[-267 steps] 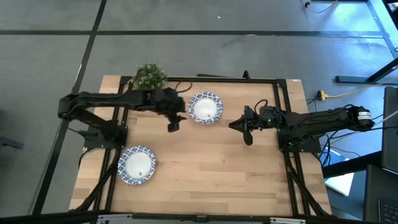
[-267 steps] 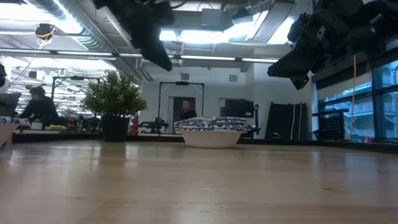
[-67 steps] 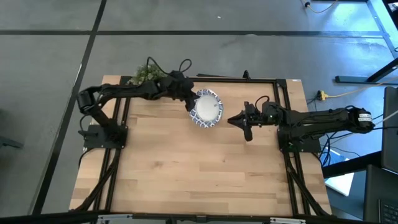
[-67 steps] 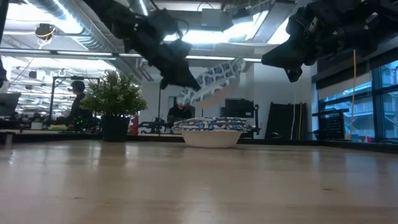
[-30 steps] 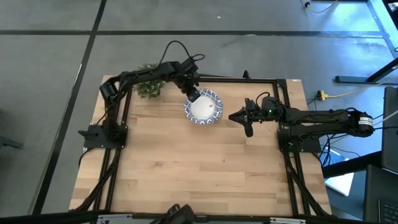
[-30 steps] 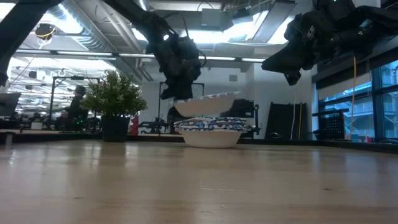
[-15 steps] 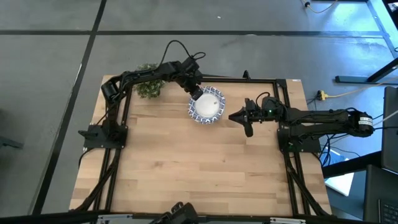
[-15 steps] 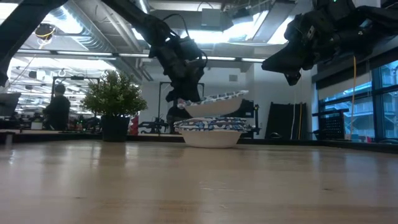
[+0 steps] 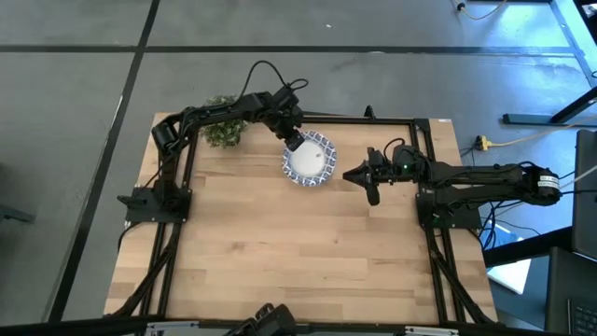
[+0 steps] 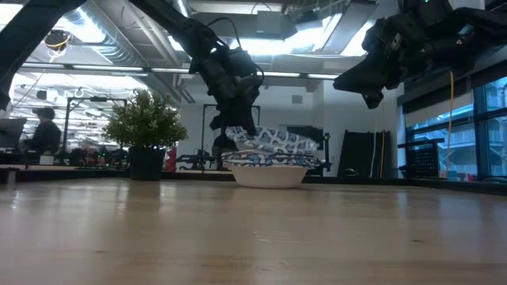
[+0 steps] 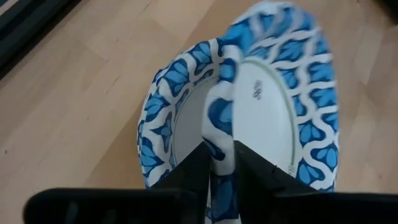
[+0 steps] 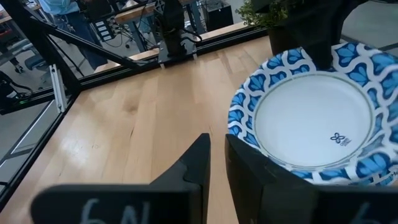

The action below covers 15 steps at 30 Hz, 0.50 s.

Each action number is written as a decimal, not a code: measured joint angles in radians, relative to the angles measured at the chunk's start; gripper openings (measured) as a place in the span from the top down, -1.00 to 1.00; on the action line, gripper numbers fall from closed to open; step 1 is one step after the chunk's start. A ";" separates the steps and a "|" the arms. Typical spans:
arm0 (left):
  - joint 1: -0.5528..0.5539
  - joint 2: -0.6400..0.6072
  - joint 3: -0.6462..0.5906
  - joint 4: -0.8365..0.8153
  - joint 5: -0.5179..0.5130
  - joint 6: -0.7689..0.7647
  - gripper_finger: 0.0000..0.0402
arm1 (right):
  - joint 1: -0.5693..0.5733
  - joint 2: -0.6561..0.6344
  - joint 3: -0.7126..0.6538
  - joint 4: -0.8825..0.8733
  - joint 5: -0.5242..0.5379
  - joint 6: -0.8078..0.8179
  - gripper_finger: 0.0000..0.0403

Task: Nest bowls inside each other
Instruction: Stack the white bowl on the other white bowl

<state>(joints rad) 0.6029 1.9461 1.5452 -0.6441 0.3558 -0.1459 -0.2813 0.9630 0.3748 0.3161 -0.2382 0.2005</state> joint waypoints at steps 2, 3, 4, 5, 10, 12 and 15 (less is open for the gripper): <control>0.000 0.000 0.000 -0.003 -0.002 0.000 0.65 | 0.000 0.000 0.000 0.000 0.000 0.000 0.75; 0.000 0.000 0.000 -0.004 -0.002 0.000 0.62 | 0.000 0.000 0.000 0.000 0.000 0.000 0.75; 0.000 0.000 0.000 -0.004 -0.002 0.001 0.59 | 0.000 0.000 0.000 0.000 0.000 0.000 0.75; 0.000 0.000 0.000 -0.004 -0.002 0.004 0.56 | 0.000 0.000 0.000 0.000 0.000 0.000 0.75; 0.000 0.000 0.000 -0.006 -0.023 0.038 0.46 | 0.000 0.000 0.000 0.000 0.000 0.000 0.75; 0.000 0.000 0.000 -0.009 -0.055 0.073 0.41 | 0.000 0.000 0.000 0.000 0.000 0.000 0.75; 0.000 0.000 0.000 -0.021 -0.101 0.106 0.33 | 0.000 0.000 0.000 0.000 0.000 0.000 0.75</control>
<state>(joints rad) 0.6029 1.9457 1.5448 -0.6651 0.2544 -0.0400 -0.2813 0.9630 0.3752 0.3157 -0.2382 0.2008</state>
